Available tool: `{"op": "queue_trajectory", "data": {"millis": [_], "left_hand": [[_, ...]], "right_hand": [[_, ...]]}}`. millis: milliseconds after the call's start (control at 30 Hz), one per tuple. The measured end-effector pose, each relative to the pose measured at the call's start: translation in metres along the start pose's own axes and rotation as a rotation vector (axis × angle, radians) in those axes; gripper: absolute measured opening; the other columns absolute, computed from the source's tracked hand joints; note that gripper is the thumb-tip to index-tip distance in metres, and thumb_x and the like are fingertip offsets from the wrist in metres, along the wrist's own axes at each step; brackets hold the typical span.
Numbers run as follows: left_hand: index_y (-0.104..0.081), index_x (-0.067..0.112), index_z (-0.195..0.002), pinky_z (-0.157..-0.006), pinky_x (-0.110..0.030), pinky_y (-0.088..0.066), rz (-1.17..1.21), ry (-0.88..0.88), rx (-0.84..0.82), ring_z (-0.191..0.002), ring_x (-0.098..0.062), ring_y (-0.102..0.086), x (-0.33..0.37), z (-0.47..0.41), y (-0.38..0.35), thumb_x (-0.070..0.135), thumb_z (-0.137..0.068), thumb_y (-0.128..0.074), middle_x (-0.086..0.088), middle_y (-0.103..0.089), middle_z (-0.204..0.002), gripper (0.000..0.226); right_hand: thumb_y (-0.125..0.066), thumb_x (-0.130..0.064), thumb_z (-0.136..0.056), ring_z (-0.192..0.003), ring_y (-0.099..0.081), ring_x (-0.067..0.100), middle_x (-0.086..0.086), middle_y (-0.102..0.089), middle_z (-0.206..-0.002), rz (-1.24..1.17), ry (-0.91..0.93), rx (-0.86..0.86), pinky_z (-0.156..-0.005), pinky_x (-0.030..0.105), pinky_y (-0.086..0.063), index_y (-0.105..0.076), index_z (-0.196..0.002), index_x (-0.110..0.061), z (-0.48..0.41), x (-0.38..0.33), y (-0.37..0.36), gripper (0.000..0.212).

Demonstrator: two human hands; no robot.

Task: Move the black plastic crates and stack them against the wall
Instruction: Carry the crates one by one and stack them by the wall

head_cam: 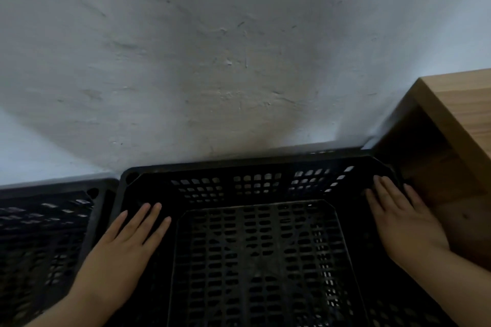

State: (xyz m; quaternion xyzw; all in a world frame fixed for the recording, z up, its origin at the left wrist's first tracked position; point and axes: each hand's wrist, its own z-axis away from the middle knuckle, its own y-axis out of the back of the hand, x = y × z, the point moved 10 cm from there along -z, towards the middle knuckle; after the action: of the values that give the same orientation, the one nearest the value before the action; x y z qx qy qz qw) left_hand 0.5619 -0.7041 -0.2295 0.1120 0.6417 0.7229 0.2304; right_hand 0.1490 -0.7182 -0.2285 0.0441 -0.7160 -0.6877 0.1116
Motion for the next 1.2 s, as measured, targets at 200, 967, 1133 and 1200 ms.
{"op": "queue_trajectory", "data": {"millis": [200,967,1133,1200], "left_hand": [[-0.037,0.013,-0.138,-0.114,-0.041,-0.003,-0.031,0.000,-0.007,-0.145,-0.019,0.004,-0.004,0.001,-0.007,-0.002,-0.034,-0.079,-0.017,-0.044,-0.142,0.112],[-0.041,0.014,-0.138,-0.114,-0.038,0.000,-0.065,0.171,0.135,-0.143,-0.014,0.014,-0.097,0.064,0.067,0.020,-0.049,-0.077,-0.008,-0.035,-0.147,0.097],[-0.042,0.013,-0.138,-0.114,-0.036,0.001,-0.147,0.267,0.087,-0.143,-0.013,0.015,-0.194,0.138,0.055,0.021,-0.048,-0.081,-0.008,-0.035,-0.146,0.099],[-0.043,0.011,-0.137,-0.115,-0.035,0.004,-0.181,0.292,0.061,-0.144,-0.013,0.014,-0.233,0.170,0.044,0.020,-0.048,-0.080,-0.008,-0.035,-0.145,0.097]], "right_hand": [[-0.053,-0.005,-0.050,-0.146,0.010,0.017,0.031,-0.059,-0.119,0.057,-0.008,0.007,-0.115,0.036,0.009,-0.067,-0.101,0.011,-0.004,0.001,0.001,0.055],[-0.048,-0.024,-0.067,-0.145,0.015,0.019,0.020,-0.049,-0.136,-0.114,0.232,0.161,-0.111,0.044,-0.004,-0.060,-0.123,-0.004,-0.062,-0.237,0.090,0.061],[-0.077,-0.016,-0.046,-0.145,-0.013,0.024,0.019,-0.040,-0.141,-0.134,0.266,0.129,-0.110,0.045,-0.004,-0.055,-0.127,-0.006,-0.072,-0.350,0.111,0.085],[-0.073,-0.018,-0.049,-0.134,-0.036,0.027,0.017,-0.041,-0.139,-0.112,0.267,0.130,-0.109,0.044,-0.005,-0.060,-0.124,-0.007,-0.072,-0.396,0.116,0.077]]}}
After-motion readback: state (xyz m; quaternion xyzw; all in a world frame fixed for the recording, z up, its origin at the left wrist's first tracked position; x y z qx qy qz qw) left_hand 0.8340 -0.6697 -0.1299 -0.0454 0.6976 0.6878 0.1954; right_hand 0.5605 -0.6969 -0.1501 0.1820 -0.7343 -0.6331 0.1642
